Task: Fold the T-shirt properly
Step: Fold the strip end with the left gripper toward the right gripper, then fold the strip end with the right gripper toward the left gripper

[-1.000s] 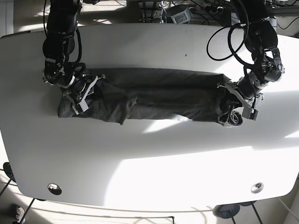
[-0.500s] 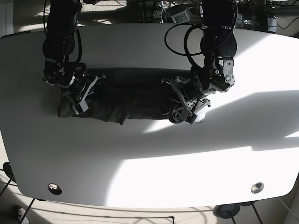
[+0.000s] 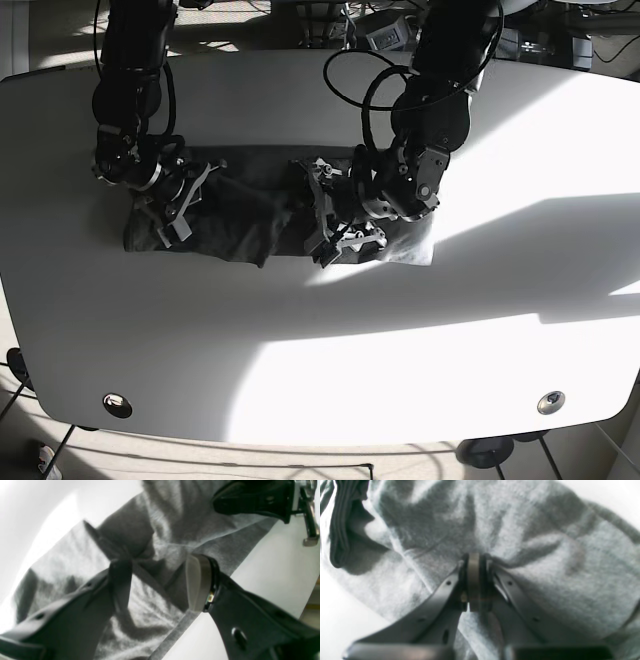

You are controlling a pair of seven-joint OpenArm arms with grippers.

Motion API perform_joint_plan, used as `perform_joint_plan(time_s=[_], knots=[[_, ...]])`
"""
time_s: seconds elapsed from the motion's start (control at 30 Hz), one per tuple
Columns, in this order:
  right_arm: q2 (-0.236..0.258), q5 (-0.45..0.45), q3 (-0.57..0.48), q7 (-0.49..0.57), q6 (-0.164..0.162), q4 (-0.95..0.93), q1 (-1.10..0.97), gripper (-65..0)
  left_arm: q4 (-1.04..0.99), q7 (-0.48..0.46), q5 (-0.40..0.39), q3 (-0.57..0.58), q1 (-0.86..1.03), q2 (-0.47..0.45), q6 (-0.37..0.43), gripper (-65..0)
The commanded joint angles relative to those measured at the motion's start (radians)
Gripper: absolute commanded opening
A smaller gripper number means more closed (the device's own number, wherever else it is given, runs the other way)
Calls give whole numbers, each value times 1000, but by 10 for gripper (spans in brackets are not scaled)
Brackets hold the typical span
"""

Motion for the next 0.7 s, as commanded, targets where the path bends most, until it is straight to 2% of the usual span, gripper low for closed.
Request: perform_joint_plan(time_s=[0.03, 0.1, 0.17, 0.23, 0.33, 0.4, 0.43, 0.47, 0.5, 0.53, 0.57, 0.6, 0.63, 0.7], knots=[[9, 15, 2, -14, 6, 60, 31, -620, 93, -1, 0, -8, -24, 5, -4, -324], [7, 30, 4, -37, 6, 109, 40, -620, 170, -6, 2, -65, -21, -12, -4, -325], [-5, 97, 10, -57, 6, 169, 42, -617, 221, -6, -3, -146, -18, -50, -4, -325], [-10, 209, 73, -127, 6, 227, 48, -615, 219, -6, -3, -243, -13, -86, -4, -325], [-10, 394, 197, -216, 6, 252, 65, -615, 170, -13, -3, -327, 21, -119, -9, -325], [-17, 516, 304, -272, 2, 247, 65, -587, 113, -45, -3, -353, 30, -133, -70, -326], [-23, 567, 355, -295, -21, 229, 60, -528, 86, -49, -3, -358, 33, -149, -127, -339], [-20, 627, 423, -322, -41, 190, 53, -406, 49, -50, -3, -370, 44, -155, -214, -413], [-8, 654, 467, -335, -44, 157, 40, -315, 27, -53, -3, -389, 47, -156, -260, -490], [7, 685, 519, -342, -46, 115, 23, -182, 1, -53, -3, -413, 52, -155, -261, -589], [21, 693, 548, -342, -46, 92, 16, -109, -13, -53, -3, -424, 52, -155, -261, -615], [38, 690, 573, -341, -47, 69, 8, -49, -26, -53, -3, -433, 52, -155, -261, -615], [53, 684, 590, -339, -47, 40, 2, -17, -40, -55, -5, -452, 52, -155, -261, -618], [81, 639, 605, -339, -47, -23, -1, -24, -68, -56, -6, -485, 52, -144, -261, -618]])
